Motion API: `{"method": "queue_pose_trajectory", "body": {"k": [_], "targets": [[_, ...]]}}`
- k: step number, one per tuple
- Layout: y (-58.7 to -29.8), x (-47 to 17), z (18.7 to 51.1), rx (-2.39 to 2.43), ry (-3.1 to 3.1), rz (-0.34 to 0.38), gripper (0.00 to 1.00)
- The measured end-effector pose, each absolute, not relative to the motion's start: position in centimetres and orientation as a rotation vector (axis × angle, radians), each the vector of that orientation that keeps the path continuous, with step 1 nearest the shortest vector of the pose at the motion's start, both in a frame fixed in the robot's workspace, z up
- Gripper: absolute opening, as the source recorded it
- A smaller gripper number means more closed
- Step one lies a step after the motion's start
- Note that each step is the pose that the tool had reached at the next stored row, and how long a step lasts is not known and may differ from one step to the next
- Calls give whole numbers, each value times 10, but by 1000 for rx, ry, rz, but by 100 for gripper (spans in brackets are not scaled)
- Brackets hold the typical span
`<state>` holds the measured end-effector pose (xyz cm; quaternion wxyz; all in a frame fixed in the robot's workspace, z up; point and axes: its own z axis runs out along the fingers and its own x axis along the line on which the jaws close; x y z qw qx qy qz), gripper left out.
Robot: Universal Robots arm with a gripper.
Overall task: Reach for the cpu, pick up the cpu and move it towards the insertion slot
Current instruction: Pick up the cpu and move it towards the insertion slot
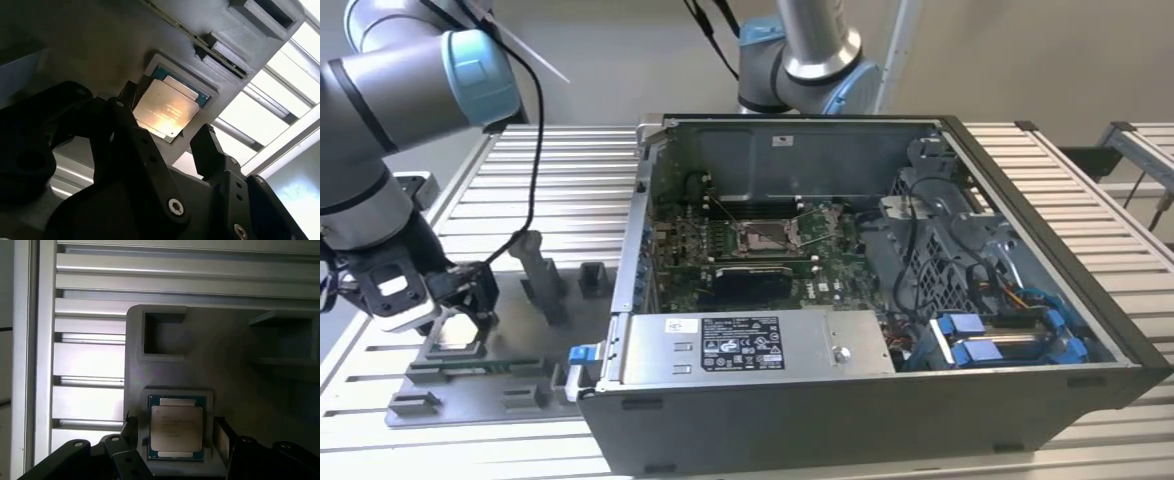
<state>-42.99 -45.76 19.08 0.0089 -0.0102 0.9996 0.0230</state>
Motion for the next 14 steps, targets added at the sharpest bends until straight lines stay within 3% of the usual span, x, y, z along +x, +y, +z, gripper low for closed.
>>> {"method": "queue_pose_trajectory", "body": {"k": [14], "targets": [[-458,-430,186,-37,3123,85,100]]}}
